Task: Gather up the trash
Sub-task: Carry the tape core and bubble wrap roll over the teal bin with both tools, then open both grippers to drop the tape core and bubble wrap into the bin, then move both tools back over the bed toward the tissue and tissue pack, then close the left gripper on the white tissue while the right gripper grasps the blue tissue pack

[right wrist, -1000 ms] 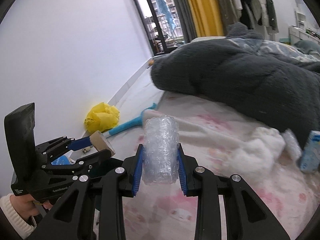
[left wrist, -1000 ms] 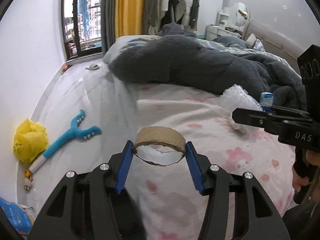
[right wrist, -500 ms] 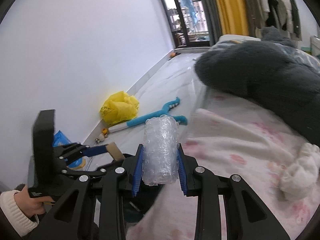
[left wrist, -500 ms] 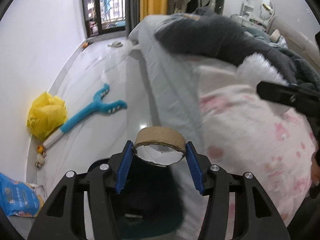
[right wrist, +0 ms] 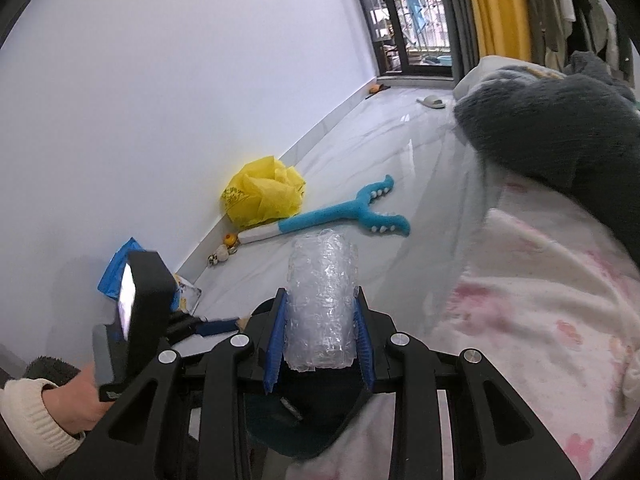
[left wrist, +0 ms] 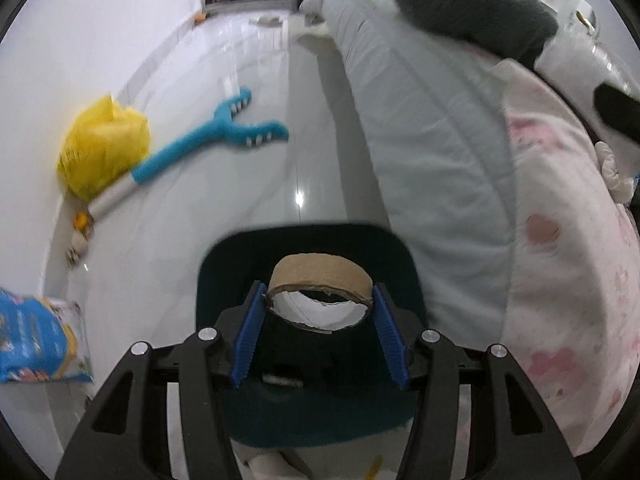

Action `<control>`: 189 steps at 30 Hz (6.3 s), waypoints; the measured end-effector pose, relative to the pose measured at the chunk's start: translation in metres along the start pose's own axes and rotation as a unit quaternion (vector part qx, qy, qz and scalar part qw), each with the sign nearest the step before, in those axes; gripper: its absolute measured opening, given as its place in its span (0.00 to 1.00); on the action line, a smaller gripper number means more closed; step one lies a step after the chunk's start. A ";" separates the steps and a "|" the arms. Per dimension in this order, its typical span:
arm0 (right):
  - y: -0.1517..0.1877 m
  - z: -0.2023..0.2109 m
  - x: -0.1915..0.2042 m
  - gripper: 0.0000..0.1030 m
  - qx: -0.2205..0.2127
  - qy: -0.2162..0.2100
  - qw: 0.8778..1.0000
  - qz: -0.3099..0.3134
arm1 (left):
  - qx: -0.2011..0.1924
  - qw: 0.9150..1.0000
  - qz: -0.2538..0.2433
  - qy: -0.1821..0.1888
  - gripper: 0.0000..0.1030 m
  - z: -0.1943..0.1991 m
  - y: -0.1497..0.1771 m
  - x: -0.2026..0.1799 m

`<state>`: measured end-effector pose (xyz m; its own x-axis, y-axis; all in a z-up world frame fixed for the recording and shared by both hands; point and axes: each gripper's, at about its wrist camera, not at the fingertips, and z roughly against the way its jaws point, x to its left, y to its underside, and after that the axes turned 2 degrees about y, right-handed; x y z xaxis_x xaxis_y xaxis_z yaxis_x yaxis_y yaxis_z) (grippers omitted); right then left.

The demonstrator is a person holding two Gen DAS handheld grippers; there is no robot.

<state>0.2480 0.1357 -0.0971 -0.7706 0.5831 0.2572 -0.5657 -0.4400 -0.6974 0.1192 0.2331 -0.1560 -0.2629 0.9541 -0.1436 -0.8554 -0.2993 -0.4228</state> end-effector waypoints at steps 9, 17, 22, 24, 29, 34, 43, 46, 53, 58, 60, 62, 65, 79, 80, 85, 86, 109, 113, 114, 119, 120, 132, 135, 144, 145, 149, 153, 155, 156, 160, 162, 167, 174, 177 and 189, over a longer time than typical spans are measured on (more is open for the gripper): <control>0.004 -0.038 0.027 0.31 0.044 -0.006 0.999 0.020 | 0.092 0.996 0.010 0.008 0.55 -0.037 0.034 0.016; 0.007 -0.070 0.040 0.31 0.076 -0.012 0.997 0.027 | 0.142 0.990 0.014 0.008 0.57 -0.051 0.053 0.036; 0.006 -0.091 0.046 0.31 0.090 -0.020 0.996 0.017 | 0.154 0.988 0.014 0.009 0.64 -0.052 0.068 0.052; 0.009 -0.098 0.049 0.31 0.098 -0.016 0.995 0.021 | 0.153 0.988 0.017 0.017 0.68 -0.050 0.069 0.055; 0.017 -0.118 0.050 0.31 0.121 -0.013 0.992 0.017 | 0.117 0.992 0.011 0.035 0.75 -0.029 0.063 0.056; 0.026 -0.137 0.055 0.31 0.145 -0.008 0.989 0.020 | 0.079 0.996 0.021 0.031 0.76 -0.009 0.055 0.066; 0.045 -0.172 0.062 0.31 0.194 -0.006 0.981 0.016 | -0.018 1.000 0.021 0.014 0.70 0.033 0.037 0.077; 0.052 -0.183 0.066 0.31 0.208 -0.006 0.978 0.017 | -0.049 0.999 0.015 0.015 0.69 0.045 0.030 0.076; 0.068 -0.203 0.067 0.31 0.240 -0.004 0.971 0.014 | -0.093 0.995 0.012 0.016 0.62 0.067 0.020 0.074; 0.080 -0.216 0.068 0.31 0.262 0.004 0.965 0.012 | -0.109 0.994 0.013 0.018 0.57 0.078 0.015 0.074; 0.084 -0.219 0.070 0.31 0.270 0.005 0.963 0.012 | -0.118 0.993 0.013 0.020 0.56 0.084 0.012 0.072; 0.088 -0.221 0.072 0.31 0.277 0.008 0.961 0.015 | -0.127 0.992 0.008 0.020 0.56 0.089 0.010 0.069; 0.092 -0.223 0.074 0.35 0.290 0.010 0.957 0.021 | -0.140 0.990 0.000 0.021 0.56 0.099 0.007 0.062; 0.070 -0.183 0.074 0.49 0.251 0.000 0.968 0.018 | -0.181 0.983 -0.011 0.027 0.56 0.127 -0.012 0.039; 0.067 -0.177 0.074 0.51 0.244 -0.003 0.969 0.019 | -0.183 0.983 -0.011 0.028 0.56 0.129 -0.014 0.037; 0.054 -0.151 0.073 0.54 0.214 -0.015 0.976 0.022 | -0.198 0.980 -0.015 0.029 0.56 0.138 -0.023 0.020; 0.050 -0.143 0.072 0.54 0.203 -0.020 0.979 0.022 | -0.200 0.979 -0.017 0.028 0.56 0.140 -0.024 0.018; 0.024 0.002 -0.029 0.65 0.036 0.049 0.998 0.005 | -0.230 0.970 -0.056 0.054 0.73 0.143 -0.053 -0.082; 0.027 0.025 -0.053 0.66 0.016 0.067 0.998 -0.007 | -0.229 0.969 -0.059 0.070 0.75 0.138 -0.058 -0.103; 0.028 0.031 -0.059 0.66 0.012 0.073 0.997 -0.010 | -0.230 0.968 -0.061 0.074 0.76 0.138 -0.058 -0.108; 0.034 0.059 -0.086 0.67 -0.009 0.098 0.995 -0.024 | -0.230 0.966 -0.072 0.094 0.78 0.131 -0.064 -0.138; 0.035 0.065 -0.094 0.67 -0.014 0.103 0.994 -0.028 | -0.229 0.966 -0.074 0.097 0.79 0.129 -0.064 -0.143; 0.047 0.130 -0.181 0.77 -0.062 0.183 0.977 -0.091 | -0.213 0.961 -0.116 0.135 0.84 0.096 -0.076 -0.214; 0.050 0.140 -0.202 0.77 -0.063 0.211 0.970 -0.104 | -0.208 0.958 -0.136 0.143 0.85 0.084 -0.079 -0.235; 0.062 0.164 -0.254 0.83 -0.072 0.260 0.949 -0.163 | -0.184 0.949 -0.191 0.168 0.86 0.054 -0.080 -0.282; 0.063 0.166 -0.257 0.83 -0.073 0.264 0.947 -0.166 | -0.179 0.949 -0.196 0.172 0.86 0.050 -0.080 -0.288; 0.069 0.174 -0.275 0.85 -0.075 0.285 0.939 -0.175 | -0.163 0.945 -0.212 0.189 0.87 0.037 -0.080 -0.304; 0.075 0.178 -0.292 0.86 -0.072 0.299 0.933 -0.186 | -0.148 0.941 -0.225 0.204 0.87 0.026 -0.080 -0.317; 0.080 0.182 -0.299 0.86 -0.072 0.303 0.931 -0.191 | -0.142 0.939 -0.231 0.209 0.87 0.020 -0.079 -0.323; 0.079 0.182 -0.301 0.86 -0.071 0.304 0.930 -0.192 | -0.139 0.939 -0.234 0.210 0.87 0.016 -0.079 -0.327; 0.084 0.187 -0.311 0.86 -0.071 0.306 0.930 -0.193 | -0.123 0.939 -0.241 0.213 0.87 0.000 -0.082 -0.340; 0.085 0.188 -0.315 0.86 -0.070 0.305 0.930 -0.194 | -0.114 0.938 -0.242 0.220 0.86 -0.008 -0.083 -0.346; 0.088 0.187 -0.326 0.86 -0.067 0.307 0.929 -0.196 | -0.094 0.937 -0.254 0.222 0.77 -0.024 -0.081 -0.356; 0.088 0.182 -0.337 0.86 -0.061 0.313 0.928 -0.193 | -0.076 0.943 -0.227 0.231 0.57 -0.036 -0.091 -0.351; 0.088 0.177 -0.339 0.86 -0.058 0.317 0.927 -0.190 | -0.074 0.944 -0.220 0.233 0.50 -0.037 -0.093 -0.349; 0.089 0.164 -0.344 0.62 -0.043 0.333 0.923 -0.188 | -0.093 0.941 -0.222 0.237 0.43 -0.019 -0.094 -0.340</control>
<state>0.4145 -0.2158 -0.1377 -0.1562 0.9868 0.0436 -0.7090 -0.0813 -0.7005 0.2970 -0.0630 -0.0842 0.3683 0.8867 -0.2795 -0.7289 0.0887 -0.6789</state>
